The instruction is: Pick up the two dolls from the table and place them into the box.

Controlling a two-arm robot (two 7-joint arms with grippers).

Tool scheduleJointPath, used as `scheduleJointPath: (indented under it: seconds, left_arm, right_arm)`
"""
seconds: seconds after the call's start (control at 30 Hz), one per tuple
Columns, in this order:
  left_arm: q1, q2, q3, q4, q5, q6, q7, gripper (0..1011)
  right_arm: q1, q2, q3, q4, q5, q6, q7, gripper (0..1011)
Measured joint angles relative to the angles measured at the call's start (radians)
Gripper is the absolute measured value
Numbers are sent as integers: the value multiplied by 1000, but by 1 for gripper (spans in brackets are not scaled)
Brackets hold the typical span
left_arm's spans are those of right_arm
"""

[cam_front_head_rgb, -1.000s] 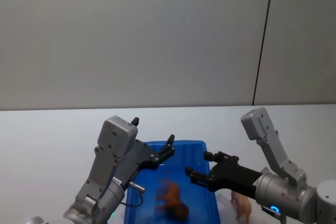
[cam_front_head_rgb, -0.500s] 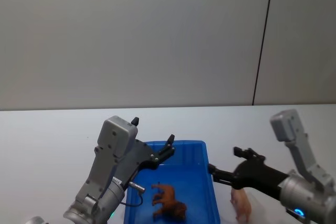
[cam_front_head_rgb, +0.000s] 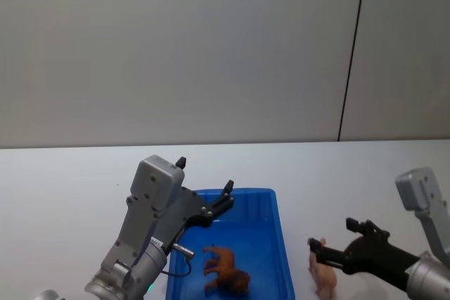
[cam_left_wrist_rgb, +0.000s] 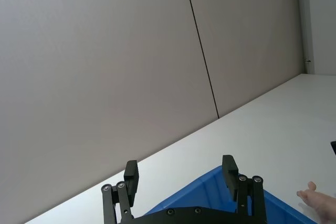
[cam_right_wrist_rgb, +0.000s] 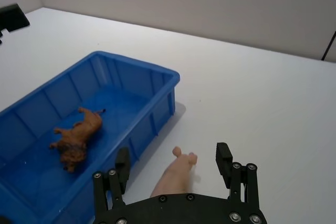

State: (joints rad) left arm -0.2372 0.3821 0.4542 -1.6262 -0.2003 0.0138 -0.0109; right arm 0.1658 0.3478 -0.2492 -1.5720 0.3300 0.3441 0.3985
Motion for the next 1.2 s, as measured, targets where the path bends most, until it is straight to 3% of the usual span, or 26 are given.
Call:
scheduleJointPath:
  seconds: [0.37,0.8,1.1,1.2]
  left_arm:
    - [0,0,0,0,0,0,0,1003]
    - [0,0,0,0,0,0,0,1003]
    - [0,0,0,0,0,0,0,1003]
    - [0,0,0,0,0,0,0,1003]
  right_arm:
    - [-44,22,-2,-5,13,43,-10,1001]
    - [-50,6,-26,31,-2,62,-13,1001]
    - [-31,-19,-41,68,-12,63,-31,805]
    - [-23,-28,-45,81,-13,59,-42,673]
